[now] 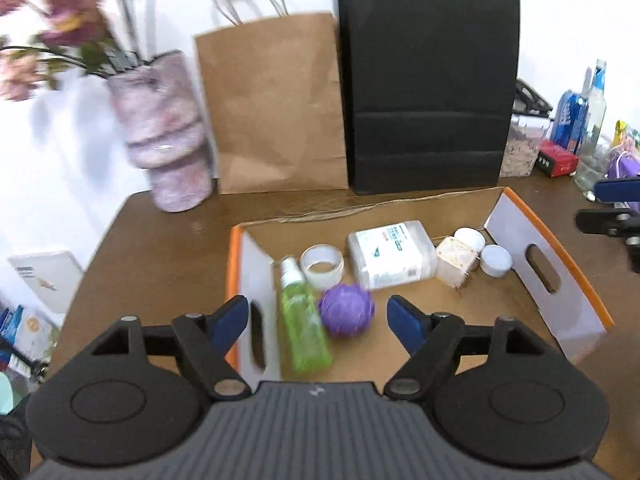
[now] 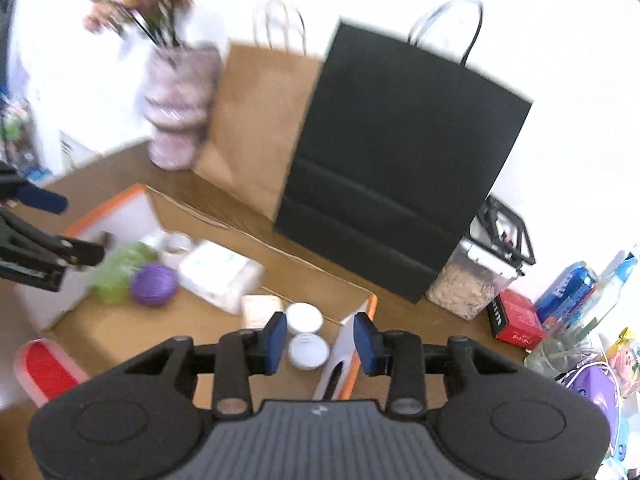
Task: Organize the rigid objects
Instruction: 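Withdraw both tools from the box back toward the remaining items, then grasp the white spray bottle with the left tool while the right tool grasps the blue lid, then carry the spray bottle and blue lid into the red box and release both, then withdraw both tools from the box toward the red-and-white lint brush, then grasp the red-and-white lint brush with the left tool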
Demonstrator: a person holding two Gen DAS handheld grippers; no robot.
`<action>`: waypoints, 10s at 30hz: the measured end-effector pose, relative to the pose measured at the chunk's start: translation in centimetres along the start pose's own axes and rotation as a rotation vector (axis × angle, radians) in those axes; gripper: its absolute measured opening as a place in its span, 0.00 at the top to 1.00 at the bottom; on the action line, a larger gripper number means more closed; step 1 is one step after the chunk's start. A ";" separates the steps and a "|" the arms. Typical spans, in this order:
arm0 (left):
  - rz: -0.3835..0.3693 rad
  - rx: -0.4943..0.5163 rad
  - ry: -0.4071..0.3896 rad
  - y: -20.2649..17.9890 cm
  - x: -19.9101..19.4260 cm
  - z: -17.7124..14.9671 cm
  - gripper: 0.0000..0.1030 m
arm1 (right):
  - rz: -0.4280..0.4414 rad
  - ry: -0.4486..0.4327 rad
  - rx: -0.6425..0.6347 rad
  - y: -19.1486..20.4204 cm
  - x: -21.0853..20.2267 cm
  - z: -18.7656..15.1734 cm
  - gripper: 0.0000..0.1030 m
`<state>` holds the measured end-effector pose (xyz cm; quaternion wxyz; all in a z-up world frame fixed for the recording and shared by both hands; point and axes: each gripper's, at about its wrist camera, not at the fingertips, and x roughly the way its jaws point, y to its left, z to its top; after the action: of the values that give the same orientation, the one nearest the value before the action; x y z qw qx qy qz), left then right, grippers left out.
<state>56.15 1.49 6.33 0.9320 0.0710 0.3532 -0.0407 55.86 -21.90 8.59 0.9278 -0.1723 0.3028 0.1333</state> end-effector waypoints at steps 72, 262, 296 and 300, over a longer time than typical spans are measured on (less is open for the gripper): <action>0.069 -0.054 -0.327 -6.7 -31.3 -38.4 0.07 | -0.024 -0.301 0.382 16.9 -29.1 -35.6 0.24; -0.077 -0.220 -0.152 -0.1 -22.2 -31.9 0.19 | 0.011 -0.214 0.371 15.1 -22.8 -29.8 0.57; -0.192 -0.159 -0.118 1.3 -4.7 -17.5 0.53 | 0.092 -0.133 0.615 4.9 -0.3 -18.2 0.93; -0.205 -0.210 -0.159 1.0 -7.8 -19.7 0.54 | 0.062 -0.160 0.591 6.2 -3.8 -19.4 0.93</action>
<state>37.62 5.87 -2.95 0.9503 -0.0666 0.2858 -0.1039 40.74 -24.61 -5.26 0.9541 0.1253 0.2597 0.0808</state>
